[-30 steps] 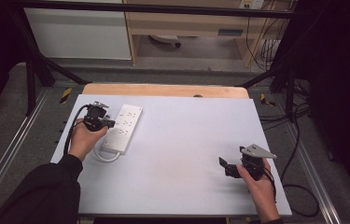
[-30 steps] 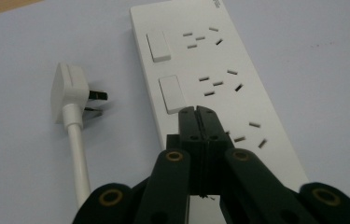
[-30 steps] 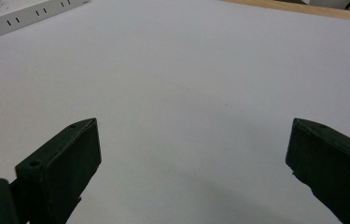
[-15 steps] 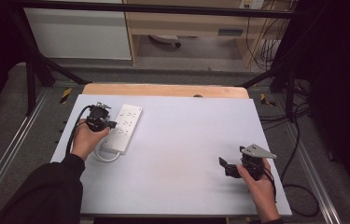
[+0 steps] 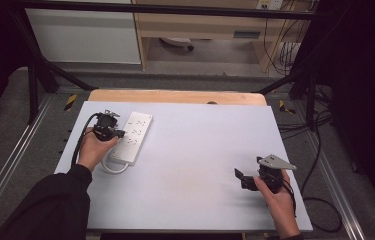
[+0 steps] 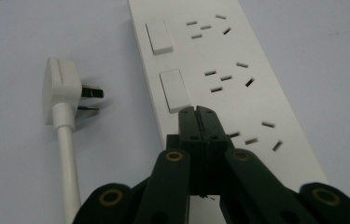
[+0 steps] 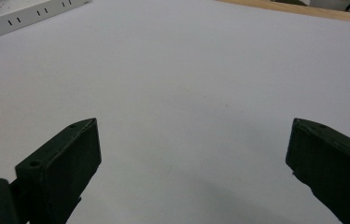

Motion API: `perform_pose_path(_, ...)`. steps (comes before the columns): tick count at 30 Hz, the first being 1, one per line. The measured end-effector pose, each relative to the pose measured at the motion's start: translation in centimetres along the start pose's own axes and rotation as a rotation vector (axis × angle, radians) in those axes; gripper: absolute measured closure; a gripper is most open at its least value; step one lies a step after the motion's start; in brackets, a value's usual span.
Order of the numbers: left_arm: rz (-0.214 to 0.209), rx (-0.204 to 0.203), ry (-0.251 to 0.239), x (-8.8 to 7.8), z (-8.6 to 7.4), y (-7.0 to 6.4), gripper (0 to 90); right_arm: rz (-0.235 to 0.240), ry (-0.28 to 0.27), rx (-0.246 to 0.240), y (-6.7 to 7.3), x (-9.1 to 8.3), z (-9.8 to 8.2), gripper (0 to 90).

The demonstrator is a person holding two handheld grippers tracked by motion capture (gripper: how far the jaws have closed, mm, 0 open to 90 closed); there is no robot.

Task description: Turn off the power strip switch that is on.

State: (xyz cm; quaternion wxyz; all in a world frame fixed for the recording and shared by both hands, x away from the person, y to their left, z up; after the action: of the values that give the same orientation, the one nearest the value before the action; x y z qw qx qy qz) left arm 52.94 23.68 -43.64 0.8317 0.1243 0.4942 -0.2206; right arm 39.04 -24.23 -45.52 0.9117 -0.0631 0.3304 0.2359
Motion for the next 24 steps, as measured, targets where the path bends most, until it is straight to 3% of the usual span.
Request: perform_pose_path(24, 0.003, 0.002, 0.009, 0.43, 0.16, -0.09, 90.0, -0.001, -0.004, -0.002, -0.07, -0.03, -0.01, 3.7)
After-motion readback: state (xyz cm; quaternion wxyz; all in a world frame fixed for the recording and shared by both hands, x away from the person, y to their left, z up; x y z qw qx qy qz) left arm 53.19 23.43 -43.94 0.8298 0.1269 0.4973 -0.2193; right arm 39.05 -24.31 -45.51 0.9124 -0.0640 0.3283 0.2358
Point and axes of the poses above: each handheld gripper's, and its own axes: x roughly forward along the jaws, z roughly out of its top, y roughly to its left, the point moved 4 cm from there along x, roughly forward along the jaws, and after that the axes turned 10 degrees about y, right-handed, at the moved point
